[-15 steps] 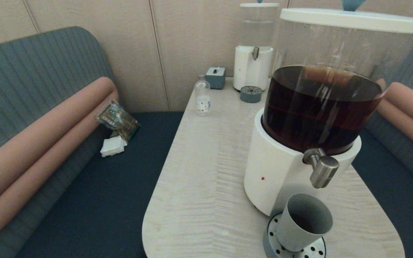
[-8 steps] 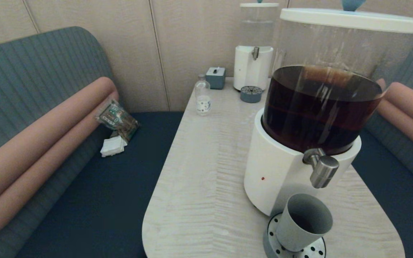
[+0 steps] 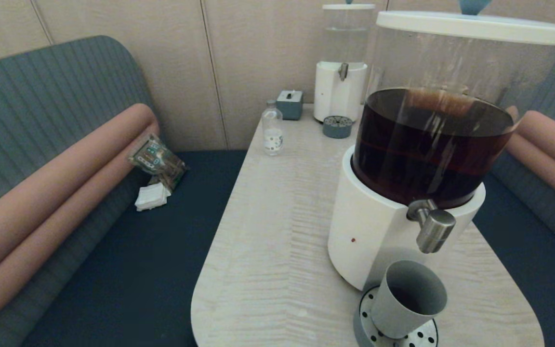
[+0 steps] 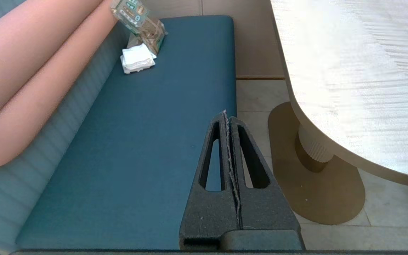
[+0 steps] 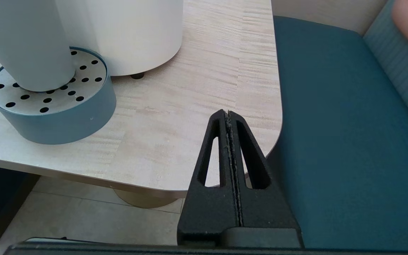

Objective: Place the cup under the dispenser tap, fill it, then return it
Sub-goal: Turn on the faucet

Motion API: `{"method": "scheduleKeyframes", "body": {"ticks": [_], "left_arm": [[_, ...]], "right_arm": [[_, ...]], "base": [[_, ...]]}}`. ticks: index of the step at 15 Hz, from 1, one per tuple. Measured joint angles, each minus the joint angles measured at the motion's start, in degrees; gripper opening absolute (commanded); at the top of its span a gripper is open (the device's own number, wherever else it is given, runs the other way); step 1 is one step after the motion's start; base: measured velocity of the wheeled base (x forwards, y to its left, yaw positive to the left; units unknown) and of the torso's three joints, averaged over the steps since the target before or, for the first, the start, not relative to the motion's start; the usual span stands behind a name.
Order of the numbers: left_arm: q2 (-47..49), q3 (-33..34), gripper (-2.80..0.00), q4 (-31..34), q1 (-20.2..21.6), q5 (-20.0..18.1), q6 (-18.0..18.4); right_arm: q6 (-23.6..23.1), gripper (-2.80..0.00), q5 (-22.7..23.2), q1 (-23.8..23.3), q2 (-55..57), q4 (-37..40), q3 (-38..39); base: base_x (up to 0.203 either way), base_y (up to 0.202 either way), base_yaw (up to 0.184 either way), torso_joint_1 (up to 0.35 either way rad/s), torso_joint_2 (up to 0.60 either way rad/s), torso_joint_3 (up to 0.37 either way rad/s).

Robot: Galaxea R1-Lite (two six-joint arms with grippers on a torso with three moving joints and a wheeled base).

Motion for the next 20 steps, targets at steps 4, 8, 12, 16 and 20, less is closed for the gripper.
{"method": "scheduleKeyframes", "body": {"ticks": [4, 8, 12, 16, 20], "left_arm": [[0.0, 0.0, -2.8, 0.0, 0.0, 0.0, 0.0], [0.0, 0.0, -2.8, 0.0, 0.0, 0.0, 0.0], [0.0, 0.0, -2.8, 0.0, 0.0, 0.0, 0.0], [0.0, 0.0, -2.8, 0.0, 0.0, 0.0, 0.1], [0.0, 0.0, -2.8, 0.0, 0.0, 0.0, 0.0]], "right_arm": [[-0.2, -2.8, -0.3, 0.0, 0.0, -0.1, 0.1], [-0.5, -2.8, -0.5, 0.0, 0.0, -2.1, 0.6], [-0.6, -2.8, -1.8, 0.0, 1.1, 0.8, -12.9], [-0.2, -2.8, -0.4, 0.0, 13.8, 6.9, -40.0], [0.0, -2.8, 2.5, 0.2, 34.4, 14.5, -65.5]], "base": [[0.0, 0.0, 0.0, 0.0, 0.0, 0.0], [0.0, 0.0, 0.0, 0.0, 0.0, 0.0], [0.0, 0.0, 0.0, 0.0, 0.0, 0.0], [0.0, 0.0, 0.0, 0.0, 0.0, 0.0], [0.0, 0.0, 0.0, 0.0, 0.0, 0.0]]}}
